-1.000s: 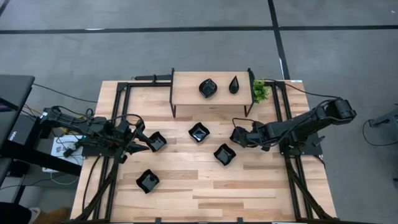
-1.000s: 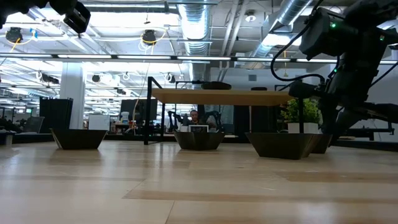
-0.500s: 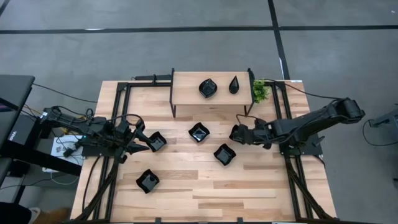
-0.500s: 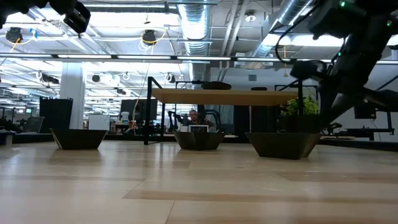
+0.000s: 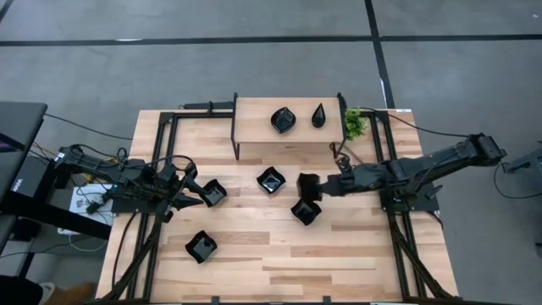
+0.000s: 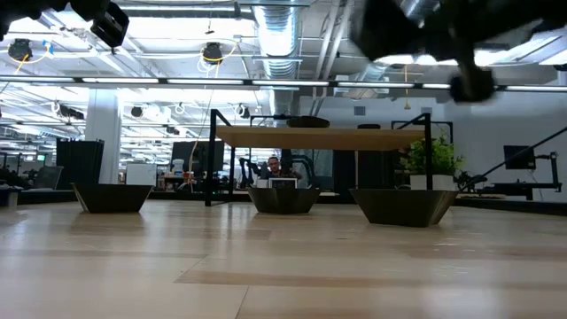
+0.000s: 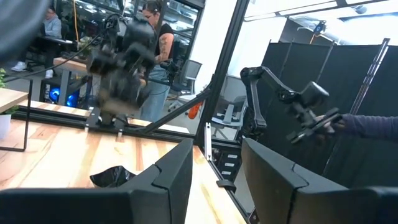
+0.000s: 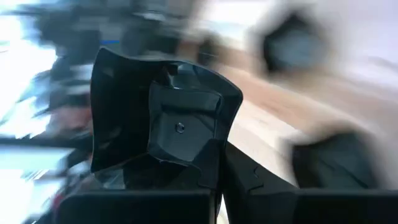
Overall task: Pick & Place Mini shaped plates
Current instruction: Put the distorted square plate on the shelf
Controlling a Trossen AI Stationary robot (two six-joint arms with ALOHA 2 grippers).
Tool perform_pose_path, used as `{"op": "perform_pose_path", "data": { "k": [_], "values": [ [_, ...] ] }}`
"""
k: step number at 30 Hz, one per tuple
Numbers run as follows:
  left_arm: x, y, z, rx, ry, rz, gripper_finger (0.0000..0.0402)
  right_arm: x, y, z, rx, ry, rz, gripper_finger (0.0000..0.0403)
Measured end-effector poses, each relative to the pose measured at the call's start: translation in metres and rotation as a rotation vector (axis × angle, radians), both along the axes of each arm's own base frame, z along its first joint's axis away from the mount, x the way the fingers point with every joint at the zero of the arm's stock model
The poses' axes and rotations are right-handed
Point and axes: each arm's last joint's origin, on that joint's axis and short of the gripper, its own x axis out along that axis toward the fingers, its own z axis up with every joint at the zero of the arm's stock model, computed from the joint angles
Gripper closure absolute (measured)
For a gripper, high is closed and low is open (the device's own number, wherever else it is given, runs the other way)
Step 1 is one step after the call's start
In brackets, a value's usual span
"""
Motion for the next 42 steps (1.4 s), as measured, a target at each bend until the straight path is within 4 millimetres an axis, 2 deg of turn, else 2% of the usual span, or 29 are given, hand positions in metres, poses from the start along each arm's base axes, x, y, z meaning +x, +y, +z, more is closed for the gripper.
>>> {"op": "perform_pose_path", "data": {
  "k": [5,12,17,24,28,31,34,37,42],
  "values": [
    [0.000,0.000,0.000,0.000,0.000,0.000,0.0261,0.016,0.003,0.019,-0.195,-0.233,0.059,0.0403],
    [0.000,0.000,0.000,0.000,0.000,0.000,0.0261,0.045,0.004,0.026,-0.270,-0.208,0.061,0.0403],
    [0.000,0.000,0.000,0.000,-0.001,0.000,0.0261,0.080,-0.001,0.050,-0.329,-0.203,0.024,0.0403],
    [0.000,0.000,0.001,-0.003,-0.008,0.000,0.0261,0.134,-0.033,0.105,-0.371,-0.075,-0.146,0.0403],
    [0.000,0.000,0.001,-0.004,-0.011,0.000,0.0261,0.157,-0.062,0.137,-0.389,-0.010,-0.257,0.0403],
    [0.000,0.000,0.001,-0.004,-0.012,0.000,0.0261,0.172,-0.088,0.150,-0.395,0.056,-0.324,0.0403],
    [0.000,0.000,0.001,-0.005,-0.014,0.000,0.0261,0.185,-0.113,0.147,-0.344,0.164,-0.387,0.0403],
    [0.000,0.000,0.001,-0.005,-0.015,0.000,0.0261,0.198,-0.135,0.134,-0.253,0.217,-0.450,0.0403],
    [0.000,0.000,0.002,-0.005,-0.015,0.000,0.0261,0.219,-0.158,0.108,-0.130,0.241,-0.435,0.0403]
  ]
}}
